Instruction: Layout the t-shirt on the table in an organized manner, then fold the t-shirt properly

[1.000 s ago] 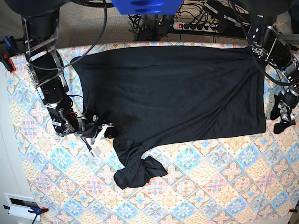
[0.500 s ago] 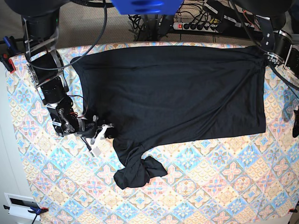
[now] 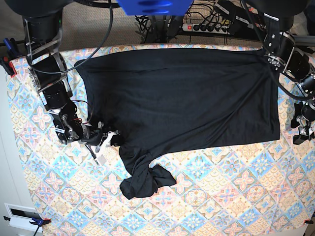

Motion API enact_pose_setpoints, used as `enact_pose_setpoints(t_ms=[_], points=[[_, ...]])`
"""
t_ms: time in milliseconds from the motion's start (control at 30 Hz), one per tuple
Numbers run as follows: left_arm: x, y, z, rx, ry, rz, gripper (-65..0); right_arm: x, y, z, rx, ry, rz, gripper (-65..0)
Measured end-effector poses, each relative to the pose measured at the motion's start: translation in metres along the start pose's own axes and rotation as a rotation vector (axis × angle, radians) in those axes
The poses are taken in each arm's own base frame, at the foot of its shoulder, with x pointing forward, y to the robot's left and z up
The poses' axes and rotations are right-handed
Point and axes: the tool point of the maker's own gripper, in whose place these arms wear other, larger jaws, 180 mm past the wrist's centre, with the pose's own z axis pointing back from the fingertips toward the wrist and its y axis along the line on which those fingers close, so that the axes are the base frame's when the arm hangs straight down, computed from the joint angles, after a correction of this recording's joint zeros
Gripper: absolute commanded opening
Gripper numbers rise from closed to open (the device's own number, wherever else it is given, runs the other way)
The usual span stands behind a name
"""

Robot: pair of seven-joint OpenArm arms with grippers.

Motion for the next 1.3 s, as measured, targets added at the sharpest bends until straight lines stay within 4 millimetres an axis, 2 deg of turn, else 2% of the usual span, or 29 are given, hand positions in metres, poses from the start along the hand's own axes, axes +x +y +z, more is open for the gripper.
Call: enact_pose_setpoints(t_ms=[100,267,500,633,833,933,1167,1300], points=[[0.000,0.016,-0.002,0.076,-0.020,-0.039,-21.4,0.000,0.000,0.000,0.000,0.000,0.000,-65.0],[0.019,0.034,0.002,0.190,-0.119,-0.121,-21.4,0.000,0.000,0.000,0.000,-0.002,0.000,-65.0],[0.019,0.040,0.000,0.218,-0.140,-0.147,-21.4,0.001,0.000,0.000,-0.001,-0.003,0.000,-65.0],[-0.009,0.041,-0.015,0.201,-0.083,-0.155,-21.4,0.001,0.000,0.000,0.000,-0.004,0.000,-65.0],[-0.056,0.022,-0.044,0.149,0.022,-0.275,-21.4,0.001,0.000,0.000,0.000,-0.004,0.000,-65.0],[-0.067,0.020,-0.050,0.135,0.036,-0.275,-21.4,0.001,0.000,0.000,0.000,-0.004,-0.001,-65.0],[-0.064,0.026,-0.043,0.122,0.026,-0.255,-21.4,0.001,0.001,0.000,0.002,-0.005,-0.003,-65.0],[-0.039,0.043,-0.019,0.147,-0.056,-0.223,-21.4,0.000,-0.001,0.001,0.004,-0.029,-0.038,-65.0]])
